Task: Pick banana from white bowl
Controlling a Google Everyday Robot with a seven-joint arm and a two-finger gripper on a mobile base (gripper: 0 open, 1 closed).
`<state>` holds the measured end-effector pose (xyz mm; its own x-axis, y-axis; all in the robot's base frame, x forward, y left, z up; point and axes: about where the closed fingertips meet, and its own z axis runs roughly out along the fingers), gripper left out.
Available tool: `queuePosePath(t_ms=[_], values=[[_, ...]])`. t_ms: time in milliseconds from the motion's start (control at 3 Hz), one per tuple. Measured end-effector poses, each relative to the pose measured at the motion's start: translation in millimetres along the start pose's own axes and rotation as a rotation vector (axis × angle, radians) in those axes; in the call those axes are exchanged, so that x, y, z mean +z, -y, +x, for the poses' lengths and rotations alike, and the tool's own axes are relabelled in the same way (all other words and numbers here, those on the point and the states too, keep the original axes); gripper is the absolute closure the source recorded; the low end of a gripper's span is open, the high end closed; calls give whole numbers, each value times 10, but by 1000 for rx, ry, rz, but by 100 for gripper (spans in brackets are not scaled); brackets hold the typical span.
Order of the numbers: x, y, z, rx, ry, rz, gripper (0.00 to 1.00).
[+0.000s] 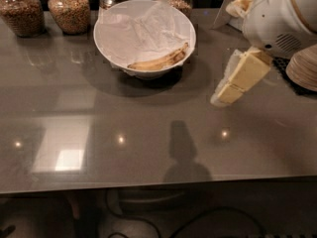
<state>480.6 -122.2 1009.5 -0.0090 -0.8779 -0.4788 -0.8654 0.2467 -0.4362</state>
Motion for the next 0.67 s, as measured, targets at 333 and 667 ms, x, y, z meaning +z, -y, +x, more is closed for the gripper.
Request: queuePosePath(t_ms=[333,667], values=[[251,299,-434,-38,125,47,0],[287,342,-450,-44,120,46,0]])
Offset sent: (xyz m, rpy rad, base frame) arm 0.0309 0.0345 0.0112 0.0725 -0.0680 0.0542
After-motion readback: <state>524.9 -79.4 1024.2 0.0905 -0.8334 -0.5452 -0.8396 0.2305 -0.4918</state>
